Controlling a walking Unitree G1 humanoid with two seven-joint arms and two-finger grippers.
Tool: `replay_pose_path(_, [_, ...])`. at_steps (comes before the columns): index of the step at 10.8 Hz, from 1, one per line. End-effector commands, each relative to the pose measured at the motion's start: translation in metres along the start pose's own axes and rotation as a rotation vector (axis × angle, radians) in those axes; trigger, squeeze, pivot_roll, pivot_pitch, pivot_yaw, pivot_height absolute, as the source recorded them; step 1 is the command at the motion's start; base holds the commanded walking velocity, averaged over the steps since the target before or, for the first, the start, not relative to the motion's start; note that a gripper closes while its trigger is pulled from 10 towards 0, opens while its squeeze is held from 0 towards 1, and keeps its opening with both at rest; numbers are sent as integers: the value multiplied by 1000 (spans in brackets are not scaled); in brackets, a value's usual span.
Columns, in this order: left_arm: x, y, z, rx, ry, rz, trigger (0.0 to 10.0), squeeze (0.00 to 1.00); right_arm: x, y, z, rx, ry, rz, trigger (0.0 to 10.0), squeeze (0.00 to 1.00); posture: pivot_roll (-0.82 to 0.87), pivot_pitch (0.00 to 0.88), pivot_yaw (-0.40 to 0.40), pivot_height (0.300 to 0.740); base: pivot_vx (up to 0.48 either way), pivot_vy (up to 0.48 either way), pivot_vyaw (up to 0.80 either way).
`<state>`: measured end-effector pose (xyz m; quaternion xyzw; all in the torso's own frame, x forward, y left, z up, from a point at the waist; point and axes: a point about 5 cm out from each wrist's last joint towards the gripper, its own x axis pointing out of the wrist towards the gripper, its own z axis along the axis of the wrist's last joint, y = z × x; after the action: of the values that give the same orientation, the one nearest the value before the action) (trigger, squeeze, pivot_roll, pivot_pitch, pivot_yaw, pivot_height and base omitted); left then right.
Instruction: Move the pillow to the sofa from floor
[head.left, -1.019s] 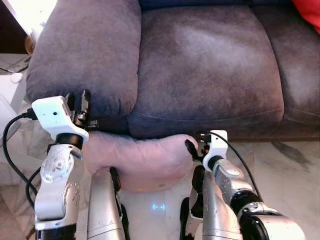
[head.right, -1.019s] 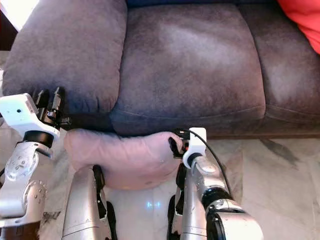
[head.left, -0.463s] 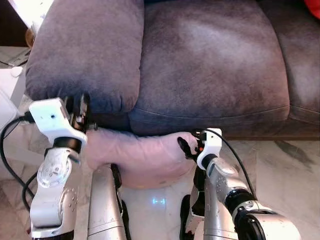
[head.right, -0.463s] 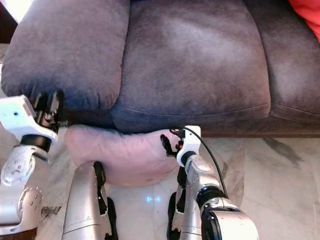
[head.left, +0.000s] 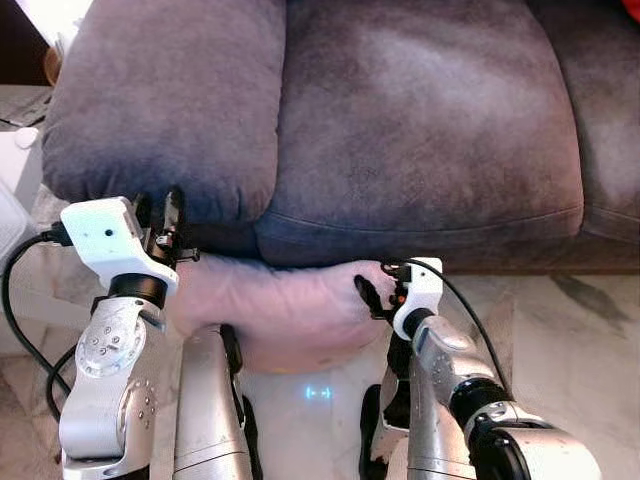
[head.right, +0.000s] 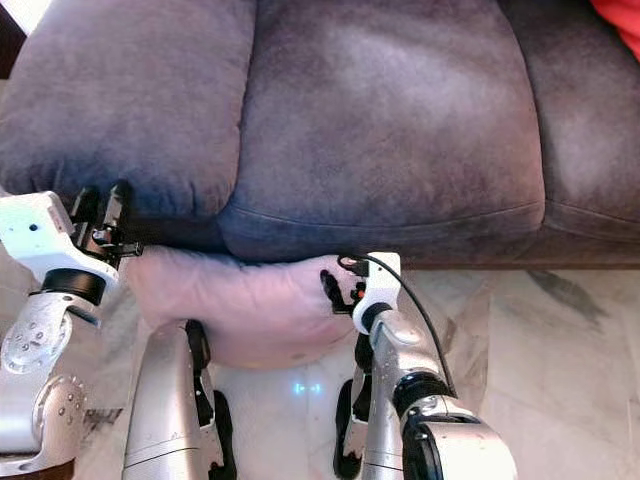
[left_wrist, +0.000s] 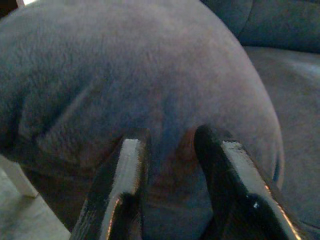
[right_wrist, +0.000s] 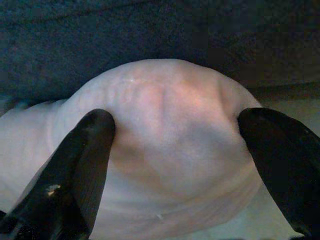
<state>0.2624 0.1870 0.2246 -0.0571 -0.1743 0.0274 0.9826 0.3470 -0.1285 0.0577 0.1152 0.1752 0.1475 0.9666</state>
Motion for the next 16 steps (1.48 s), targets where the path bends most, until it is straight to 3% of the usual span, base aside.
replay_pose_path(1, [-6, 4, 2, 6, 5, 13, 10000, 0, -1, 5, -14, 0, 42, 22, 0, 0, 301, 422, -1, 486, 0, 0, 0])
replay_pose_path(4, [-9, 4, 1, 1, 20, 19, 10000, 0, 0, 10, -12, -11, 35, 46, 0, 0, 297, 428, -7, 486, 0, 0, 0])
replay_pose_path(9, [-16, 3, -5, -8, 72, 19, 10000, 0, -5, 4, -21, -23, 55, 31, 0, 0, 283, 463, -7, 486, 0, 0, 0])
replay_pose_path(16, [-16, 0, -7, -10, 87, 20, 10000, 0, -6, 3, -23, -22, 58, 30, 0, 0, 279, 467, -8, 486, 0, 0, 0])
